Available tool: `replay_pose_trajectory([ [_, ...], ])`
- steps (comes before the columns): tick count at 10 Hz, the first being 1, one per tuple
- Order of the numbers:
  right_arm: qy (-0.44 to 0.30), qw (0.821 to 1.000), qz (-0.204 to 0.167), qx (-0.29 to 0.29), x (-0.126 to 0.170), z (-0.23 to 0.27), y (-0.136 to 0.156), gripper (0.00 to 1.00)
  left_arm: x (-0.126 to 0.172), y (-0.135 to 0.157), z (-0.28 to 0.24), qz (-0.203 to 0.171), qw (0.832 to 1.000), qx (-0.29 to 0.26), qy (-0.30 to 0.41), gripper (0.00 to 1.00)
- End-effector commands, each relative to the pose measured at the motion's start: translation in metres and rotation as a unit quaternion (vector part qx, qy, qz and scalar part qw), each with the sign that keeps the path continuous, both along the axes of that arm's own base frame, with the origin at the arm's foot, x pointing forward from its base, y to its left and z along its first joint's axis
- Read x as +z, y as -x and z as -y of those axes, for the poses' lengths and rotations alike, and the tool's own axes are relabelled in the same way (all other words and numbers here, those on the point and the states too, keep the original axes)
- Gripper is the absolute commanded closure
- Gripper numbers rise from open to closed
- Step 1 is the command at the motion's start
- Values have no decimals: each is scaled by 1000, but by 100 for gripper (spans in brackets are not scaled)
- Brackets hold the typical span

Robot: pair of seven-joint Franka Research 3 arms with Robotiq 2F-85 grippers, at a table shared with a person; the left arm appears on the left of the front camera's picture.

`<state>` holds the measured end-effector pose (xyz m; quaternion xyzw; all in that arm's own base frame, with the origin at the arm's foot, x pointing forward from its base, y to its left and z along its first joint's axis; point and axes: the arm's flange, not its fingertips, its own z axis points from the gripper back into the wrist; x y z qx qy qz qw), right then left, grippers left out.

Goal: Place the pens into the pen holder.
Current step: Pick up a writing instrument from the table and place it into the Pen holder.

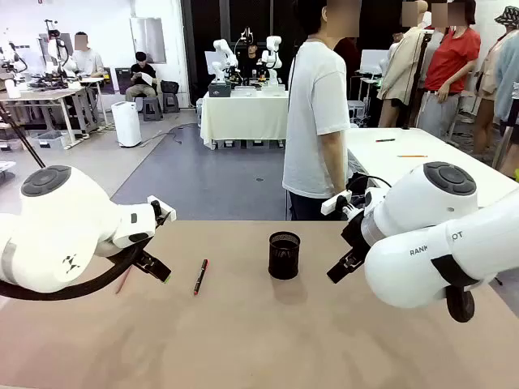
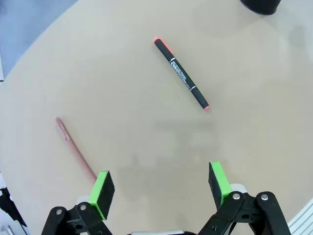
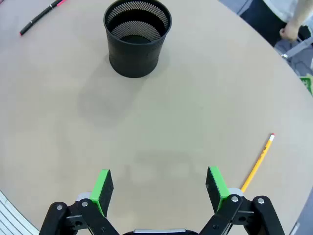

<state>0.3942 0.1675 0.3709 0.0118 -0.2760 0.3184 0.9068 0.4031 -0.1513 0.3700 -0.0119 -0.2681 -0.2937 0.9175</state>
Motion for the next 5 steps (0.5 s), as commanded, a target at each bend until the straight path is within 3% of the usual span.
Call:
replay_pose_trajectory([
  [1, 0, 1000, 0, 0, 0, 0, 0, 0, 0, 0, 0, 0, 1000, 0, 0, 0],
  [5, 0, 1000, 0, 0, 0, 0, 0, 0, 0, 0, 0, 0, 1000, 0, 0, 0],
])
